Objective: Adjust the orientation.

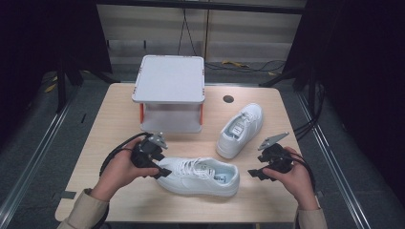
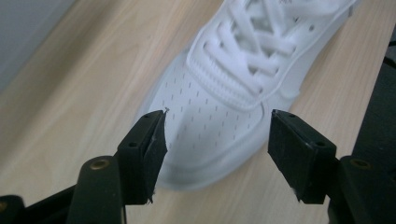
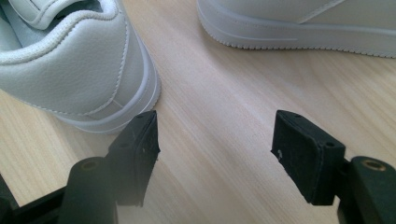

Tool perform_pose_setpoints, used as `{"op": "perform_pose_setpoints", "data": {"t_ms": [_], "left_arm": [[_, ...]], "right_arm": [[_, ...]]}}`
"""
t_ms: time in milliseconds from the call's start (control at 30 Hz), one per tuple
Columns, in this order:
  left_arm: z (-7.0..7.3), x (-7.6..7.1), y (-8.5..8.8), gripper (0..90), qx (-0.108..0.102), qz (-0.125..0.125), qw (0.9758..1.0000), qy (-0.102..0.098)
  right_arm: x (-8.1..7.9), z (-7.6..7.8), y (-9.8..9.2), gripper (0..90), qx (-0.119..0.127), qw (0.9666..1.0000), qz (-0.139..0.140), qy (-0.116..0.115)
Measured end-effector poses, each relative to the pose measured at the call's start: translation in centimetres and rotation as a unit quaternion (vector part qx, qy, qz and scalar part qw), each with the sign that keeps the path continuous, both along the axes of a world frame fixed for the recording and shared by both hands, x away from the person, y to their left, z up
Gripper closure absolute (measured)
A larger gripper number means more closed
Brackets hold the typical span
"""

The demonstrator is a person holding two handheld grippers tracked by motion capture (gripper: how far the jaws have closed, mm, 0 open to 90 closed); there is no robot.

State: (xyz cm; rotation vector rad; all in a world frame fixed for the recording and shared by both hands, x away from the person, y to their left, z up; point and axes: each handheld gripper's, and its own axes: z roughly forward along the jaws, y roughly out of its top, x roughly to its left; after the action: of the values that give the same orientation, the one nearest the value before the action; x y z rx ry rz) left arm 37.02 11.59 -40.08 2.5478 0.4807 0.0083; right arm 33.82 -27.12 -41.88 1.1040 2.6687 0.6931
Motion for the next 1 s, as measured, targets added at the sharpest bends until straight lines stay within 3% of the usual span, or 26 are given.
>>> {"op": "perform_pose_setpoints", "data": {"t_ms": [67,200,233,467,533,567,667,733,767,833,900,933,967,1000], "left_arm": [[0.0,0.2,-1.0,42.6,0.008,-0.003,0.9996,0.028],[0.3,0.8,-2.5,45.6,0.014,-0.007,0.9997,0.018],[0.5,1.1,-3.2,45.6,0.017,-0.015,0.9997,0.002],[-0.3,1.6,-5.3,51.6,0.018,-0.027,0.9993,0.019],[-0.3,1.8,-5.5,51.5,0.023,-0.007,0.9992,0.032],[-0.3,1.8,-5.7,52.8,0.027,-0.009,0.999,0.034],[-0.3,2.0,-5.6,54.6,0.028,-0.013,0.999,0.033],[-0.4,1.9,-5.6,55.6,0.019,-0.013,0.9997,0.009],[-0.7,2.2,-5.6,54.9,0.011,-0.019,0.9995,0.024],[-0.7,2.2,-5.7,55.0,0.012,-0.017,0.9995,0.025],[-0.5,2.4,-6.0,58.5,0.031,-0.026,0.9989,0.022],[-0.5,2.4,-6.0,60.8,0.031,-0.026,0.9989,0.022],[-0.6,2.2,-6.5,64.5,0.054,-0.035,0.9979,0.006],[-0.6,2.2,-6.5,66.7,0.054,-0.035,0.9979,0.006]], "right_arm": [[0.0,-0.2,-0.1,31.4,-0.001,1.0,-0.002,0.003],[0.0,-0.7,-0.3,31.4,-0.006,0.9999,-0.004,0.009],[0.0,-0.7,-0.5,31.5,-0.006,0.9999,-0.006,0.009],[0.1,-0.9,-0.4,32.6,-0.004,1.0,-0.002,0.001],[0.1,-0.9,-0.2,32.6,-0.007,1.0,0.0,0.003],[0.1,-1.0,-0.2,32.6,-0.011,0.9999,0.001,0.005],[0.1,-1.1,-0.2,32.5,-0.012,0.9999,-0.002,0.007],[0.1,-1.1,-0.3,32.5,-0.012,0.9999,-0.002,0.01],[0.1,-1.1,-0.3,32.5,-0.011,0.9999,-0.002,0.009],[0.1,-1.0,-0.4,32.5,-0.009,0.9999,-0.004,0.008],[0.1,-0.9,-0.7,32.6,-0.007,1.0,-0.005,0.004],[0.1,-1.0,-0.7,32.6,-0.007,0.9999,-0.006,0.004],[0.1,-1.0,-0.7,32.6,-0.006,0.9999,-0.007,0.005],[0.1,-1.0,-0.7,32.6,-0.006,0.9999,-0.007,0.005]]}}
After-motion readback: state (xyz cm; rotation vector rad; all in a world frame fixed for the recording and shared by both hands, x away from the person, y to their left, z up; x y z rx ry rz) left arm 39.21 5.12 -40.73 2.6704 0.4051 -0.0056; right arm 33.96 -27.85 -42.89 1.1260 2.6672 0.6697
